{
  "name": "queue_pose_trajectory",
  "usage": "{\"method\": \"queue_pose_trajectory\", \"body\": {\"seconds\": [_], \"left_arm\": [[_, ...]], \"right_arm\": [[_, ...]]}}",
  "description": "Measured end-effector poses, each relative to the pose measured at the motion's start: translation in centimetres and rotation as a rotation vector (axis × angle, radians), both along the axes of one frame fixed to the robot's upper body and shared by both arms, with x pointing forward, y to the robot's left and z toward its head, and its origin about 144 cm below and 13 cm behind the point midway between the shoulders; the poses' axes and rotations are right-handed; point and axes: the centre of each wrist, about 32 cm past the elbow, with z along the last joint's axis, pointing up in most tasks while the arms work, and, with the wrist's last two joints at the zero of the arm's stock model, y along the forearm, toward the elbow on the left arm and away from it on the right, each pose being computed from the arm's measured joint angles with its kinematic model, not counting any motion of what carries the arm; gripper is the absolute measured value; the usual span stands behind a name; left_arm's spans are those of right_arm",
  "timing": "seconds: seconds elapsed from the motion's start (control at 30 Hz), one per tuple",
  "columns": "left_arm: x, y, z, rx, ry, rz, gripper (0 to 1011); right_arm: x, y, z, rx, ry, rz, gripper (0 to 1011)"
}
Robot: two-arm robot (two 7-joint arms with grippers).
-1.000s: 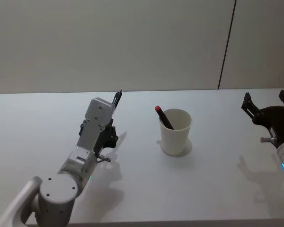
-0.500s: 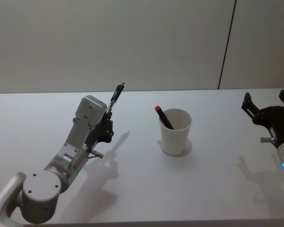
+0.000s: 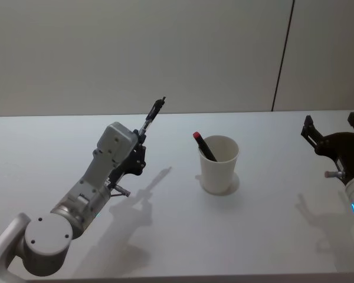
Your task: Place the pen into the pen holder.
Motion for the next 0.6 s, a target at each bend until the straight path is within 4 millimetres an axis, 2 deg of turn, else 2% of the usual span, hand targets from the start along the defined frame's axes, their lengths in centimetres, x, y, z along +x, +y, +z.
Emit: {"method": "queue_pose_trajectory", "body": {"seconds": [0.6], "left_arm": [[0.01, -0.84, -0.46, -0.023, -0.139, -0.051, 137]], "right_arm": [[0.00, 0.00, 0.00, 0.000, 0.000, 0.000, 1002]]}}
